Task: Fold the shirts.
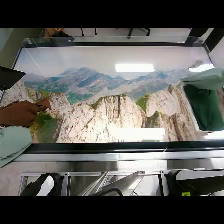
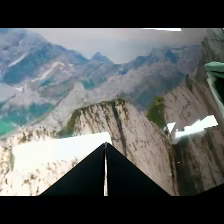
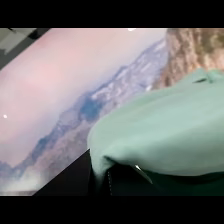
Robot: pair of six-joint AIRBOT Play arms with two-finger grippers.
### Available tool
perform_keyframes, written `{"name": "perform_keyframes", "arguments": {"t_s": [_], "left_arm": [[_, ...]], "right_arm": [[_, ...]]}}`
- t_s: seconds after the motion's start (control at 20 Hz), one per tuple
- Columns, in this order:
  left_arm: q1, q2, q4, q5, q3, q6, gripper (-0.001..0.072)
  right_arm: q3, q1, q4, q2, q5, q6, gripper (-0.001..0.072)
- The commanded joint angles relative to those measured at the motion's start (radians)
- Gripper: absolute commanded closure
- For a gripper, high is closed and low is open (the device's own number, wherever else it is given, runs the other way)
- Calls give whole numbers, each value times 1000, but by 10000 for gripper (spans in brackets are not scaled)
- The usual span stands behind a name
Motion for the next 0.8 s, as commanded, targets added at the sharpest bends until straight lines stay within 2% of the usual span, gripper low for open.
{"name": "perform_keyframes", "arguments": {"t_s": [0.0, 0.1, 0.35, 0.5, 0.65, 0.7, 0.75], "left_arm": [[0, 0, 0, 0, 0, 1, 691], [0, 0, 0, 0, 0, 3, 692], [0, 0, 0, 0, 0, 12, 692], [0, 0, -1, 0, 0, 19, 692], [0, 0, 0, -1, 0, 28, 692], [0, 0, 0, -4, 0, 29, 692], [0, 0, 0, -12, 0, 30, 691]], "right_arm": [[2, -19, -150, 2, 43, 84, 692], [2, -19, -166, 3, 85, 97, 691], [0, -20, -451, -7, 274, 333, 691], [0, -20, -525, -46, 401, 388, 684], [0, -20, -540, -116, 517, 396, 682], [0, -20, -546, -142, 540, 395, 592], [0, -20, -558, -163, 560, 384, 385]]}}
